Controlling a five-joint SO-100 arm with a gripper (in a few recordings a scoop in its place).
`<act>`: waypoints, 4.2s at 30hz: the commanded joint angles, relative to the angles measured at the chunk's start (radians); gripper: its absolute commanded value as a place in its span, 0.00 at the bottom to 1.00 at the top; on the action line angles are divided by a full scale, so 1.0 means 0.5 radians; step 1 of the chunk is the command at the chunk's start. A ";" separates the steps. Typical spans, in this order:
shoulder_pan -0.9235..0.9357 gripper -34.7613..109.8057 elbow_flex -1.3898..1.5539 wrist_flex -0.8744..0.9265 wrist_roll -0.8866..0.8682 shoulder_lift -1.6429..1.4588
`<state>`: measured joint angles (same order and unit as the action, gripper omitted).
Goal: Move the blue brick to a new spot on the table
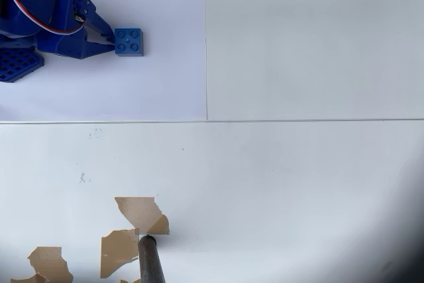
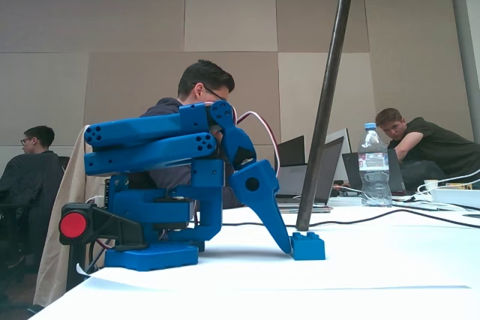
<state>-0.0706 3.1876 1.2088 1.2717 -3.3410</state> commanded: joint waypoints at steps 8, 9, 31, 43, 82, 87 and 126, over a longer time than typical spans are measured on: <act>0.009 0.24 -0.077 0.074 0.018 0.021; -0.015 0.24 -0.141 0.089 -0.015 0.055; 0.387 0.46 -1.141 -0.089 0.881 1.503; 0.153 0.47 -0.801 -0.383 0.813 1.485; 1.212 0.28 -1.887 -0.255 0.469 2.497; 1.746 0.28 -1.951 -0.322 0.614 2.715; 2.258 0.44 -2.316 0.399 0.672 2.706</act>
<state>1.1781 2.0908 1.3300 1.6552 -1.8669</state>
